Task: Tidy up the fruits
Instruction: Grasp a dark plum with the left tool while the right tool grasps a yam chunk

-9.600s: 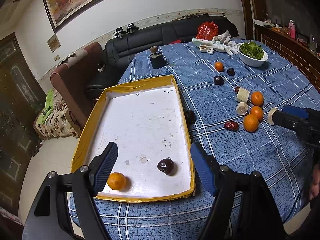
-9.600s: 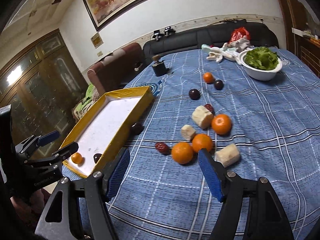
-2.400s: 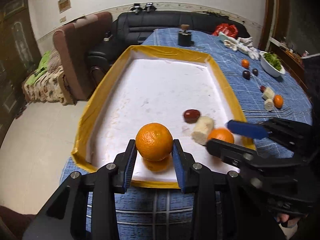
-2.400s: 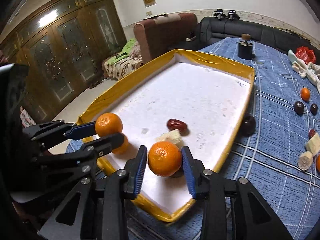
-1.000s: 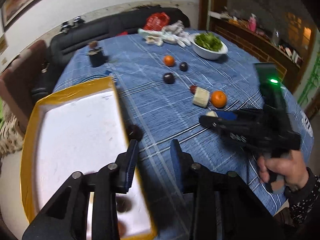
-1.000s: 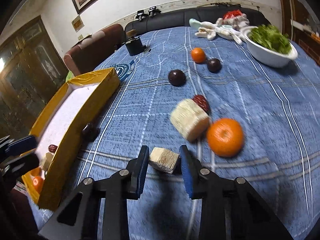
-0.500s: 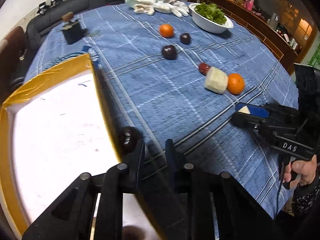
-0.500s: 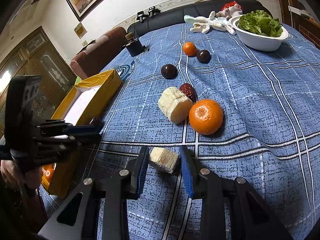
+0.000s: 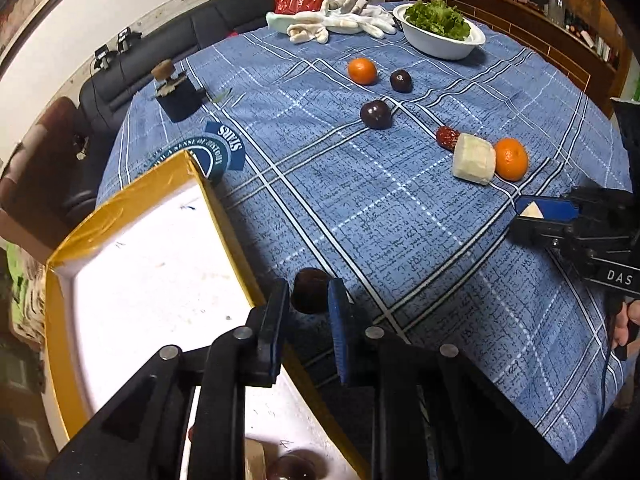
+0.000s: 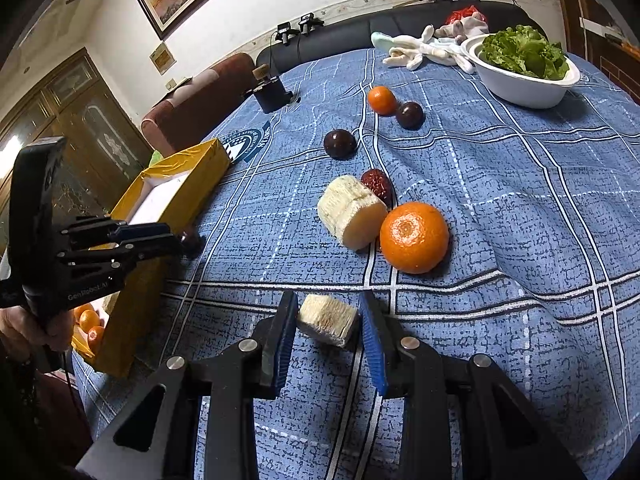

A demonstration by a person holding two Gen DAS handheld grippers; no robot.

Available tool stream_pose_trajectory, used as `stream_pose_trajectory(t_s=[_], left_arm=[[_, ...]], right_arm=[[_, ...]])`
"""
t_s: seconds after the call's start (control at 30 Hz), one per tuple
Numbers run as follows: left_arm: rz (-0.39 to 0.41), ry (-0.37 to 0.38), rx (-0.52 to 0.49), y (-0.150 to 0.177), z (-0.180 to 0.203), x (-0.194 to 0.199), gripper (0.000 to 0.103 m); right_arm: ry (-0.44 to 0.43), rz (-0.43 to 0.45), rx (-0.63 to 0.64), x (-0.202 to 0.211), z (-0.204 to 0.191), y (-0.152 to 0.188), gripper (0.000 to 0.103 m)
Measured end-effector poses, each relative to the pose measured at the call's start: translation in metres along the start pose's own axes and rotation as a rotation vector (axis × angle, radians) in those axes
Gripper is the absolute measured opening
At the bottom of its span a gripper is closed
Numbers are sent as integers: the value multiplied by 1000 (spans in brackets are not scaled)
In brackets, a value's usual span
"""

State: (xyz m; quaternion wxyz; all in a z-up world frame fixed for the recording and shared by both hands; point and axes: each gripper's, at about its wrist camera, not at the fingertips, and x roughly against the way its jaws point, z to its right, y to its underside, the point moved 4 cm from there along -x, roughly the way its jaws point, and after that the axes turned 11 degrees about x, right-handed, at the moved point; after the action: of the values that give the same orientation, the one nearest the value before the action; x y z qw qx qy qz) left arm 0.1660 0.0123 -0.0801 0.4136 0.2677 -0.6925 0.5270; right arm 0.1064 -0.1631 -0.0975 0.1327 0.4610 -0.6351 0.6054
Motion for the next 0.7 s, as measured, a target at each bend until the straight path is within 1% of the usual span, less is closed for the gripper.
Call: stream_pose_trajectory(t_s=[0.03,0.1,0.2,0.23,0.3,0.37,0.43,0.53,0.63,0.7], left_arm=[[-1,-6,-9,-1,2,0,18],[-18,-31,-35,-4,6,-6,24],[-62,-57,-29,-5,4,-19,26],[-64,-50,-33,-6,4,-20,27],[-95,-28,-39,-5,8,-23,36],[-111,-21,-29,-4,11,-27,40],[-104,-27,-24,-5,10,-29,40],[-89,11,17,-6,6,-28,39],[-69,-1,14,-5,5,-26,31],[-55,0,30,-3,2,-24,23]], right_arm=[[-1,0,-1,0,0,0,32],[-1,0,-1,0,0,0,32],[-1,0,-1,0,0,0,32],[-2,1,-2,0,0,0,32],[-3,1,-3,0,0,0,32],[-3,1,-2,0,0,0,32],[-1,0,0,-1,0,0,32],[-2,1,-1,-1,0,0,32],[2,0,3,-1,0,0,32],[9,-1,8,-1,-1,0,32]])
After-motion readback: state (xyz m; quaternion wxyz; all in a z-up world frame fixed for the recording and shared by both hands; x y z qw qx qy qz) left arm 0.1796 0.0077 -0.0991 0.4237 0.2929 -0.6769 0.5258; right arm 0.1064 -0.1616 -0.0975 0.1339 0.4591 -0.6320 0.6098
